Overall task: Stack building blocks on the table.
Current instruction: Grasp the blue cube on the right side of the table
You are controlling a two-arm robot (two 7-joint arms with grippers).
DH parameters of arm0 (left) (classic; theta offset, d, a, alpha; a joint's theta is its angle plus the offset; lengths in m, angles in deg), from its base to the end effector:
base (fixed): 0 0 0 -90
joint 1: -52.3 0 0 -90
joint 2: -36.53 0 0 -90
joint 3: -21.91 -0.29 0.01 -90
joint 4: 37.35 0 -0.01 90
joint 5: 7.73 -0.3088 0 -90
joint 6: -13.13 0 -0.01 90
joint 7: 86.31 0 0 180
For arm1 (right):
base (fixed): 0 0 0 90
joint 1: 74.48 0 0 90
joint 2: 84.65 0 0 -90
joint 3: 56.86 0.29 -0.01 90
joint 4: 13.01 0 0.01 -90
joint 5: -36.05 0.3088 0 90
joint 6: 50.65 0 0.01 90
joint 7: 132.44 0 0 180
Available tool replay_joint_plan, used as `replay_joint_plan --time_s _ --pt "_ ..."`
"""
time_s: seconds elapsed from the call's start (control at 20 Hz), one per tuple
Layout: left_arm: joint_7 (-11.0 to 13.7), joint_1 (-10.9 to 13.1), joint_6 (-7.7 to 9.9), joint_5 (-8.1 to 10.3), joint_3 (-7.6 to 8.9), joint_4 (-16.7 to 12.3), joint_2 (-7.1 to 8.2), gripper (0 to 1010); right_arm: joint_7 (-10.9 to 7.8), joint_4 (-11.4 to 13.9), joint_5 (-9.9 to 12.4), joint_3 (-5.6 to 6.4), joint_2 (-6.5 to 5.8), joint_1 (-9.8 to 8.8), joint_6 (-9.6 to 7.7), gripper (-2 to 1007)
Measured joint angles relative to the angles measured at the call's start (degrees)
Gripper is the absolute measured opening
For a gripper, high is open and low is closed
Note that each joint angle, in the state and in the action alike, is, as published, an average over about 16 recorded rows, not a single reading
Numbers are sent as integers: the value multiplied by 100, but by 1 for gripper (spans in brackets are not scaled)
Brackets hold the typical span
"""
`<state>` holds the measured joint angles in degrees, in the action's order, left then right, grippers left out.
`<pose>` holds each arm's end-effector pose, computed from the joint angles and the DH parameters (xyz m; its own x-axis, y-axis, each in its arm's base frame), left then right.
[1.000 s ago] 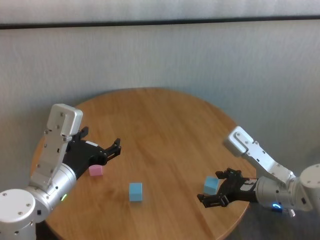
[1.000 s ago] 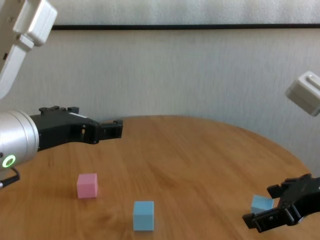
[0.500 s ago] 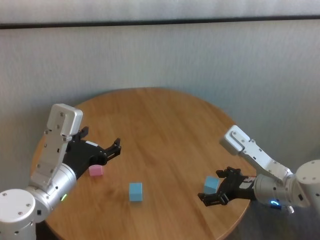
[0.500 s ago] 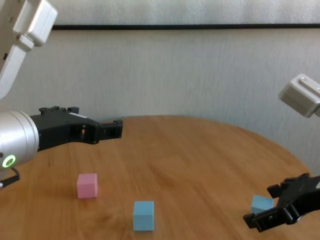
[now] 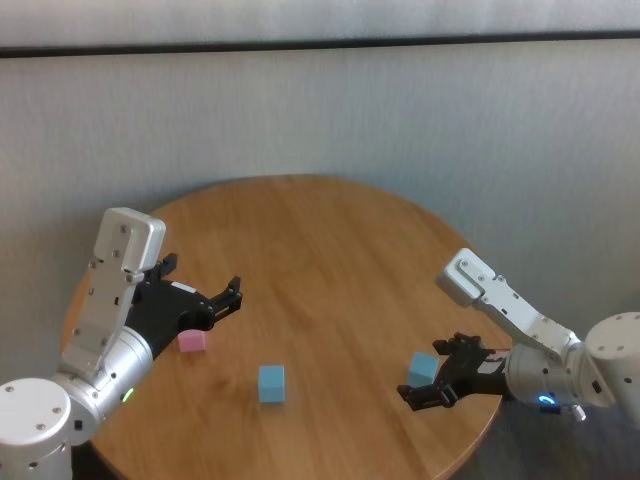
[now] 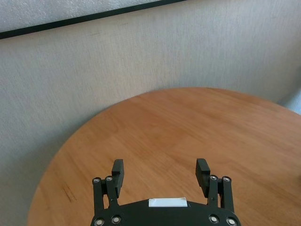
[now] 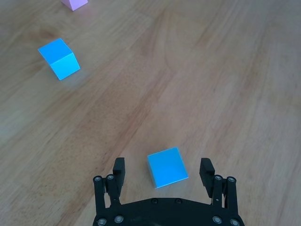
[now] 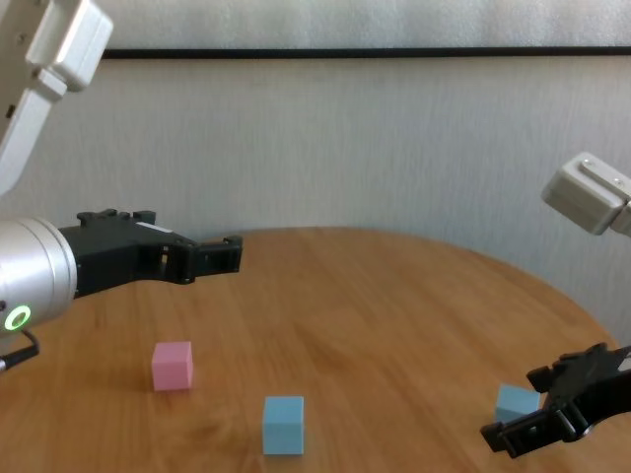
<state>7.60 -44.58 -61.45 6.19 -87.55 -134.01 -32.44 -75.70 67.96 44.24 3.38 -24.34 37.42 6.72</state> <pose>0.3410 -0.0072 -0.2482 0.3980 0.9079 0.1317 -0.9110 0.3743 0.1730 0.4027 -0.0369 -0.2558 0.7423 -0.6609 0.1100 0.5435 0.4980 -0.6757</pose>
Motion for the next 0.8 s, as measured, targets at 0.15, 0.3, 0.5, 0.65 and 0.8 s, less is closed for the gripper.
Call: replay_joint_plan --time_s 0.15,0.3,0.5,0.65,0.8 --pt "0 0 0 0 0 0 0 999 -6 -65 12 -32 14 48 -13 1001" --pt "0 0 0 0 0 0 0 999 -9 -119 28 -54 30 85 -26 1001" --pt "0 0 0 0 0 0 0 999 -10 -166 48 -73 45 115 -38 1001" --pt "0 0 0 0 0 0 0 999 -9 -187 58 -80 54 129 -43 1001" --pt "0 0 0 0 0 0 0 999 -10 -198 66 -84 58 136 -47 990"
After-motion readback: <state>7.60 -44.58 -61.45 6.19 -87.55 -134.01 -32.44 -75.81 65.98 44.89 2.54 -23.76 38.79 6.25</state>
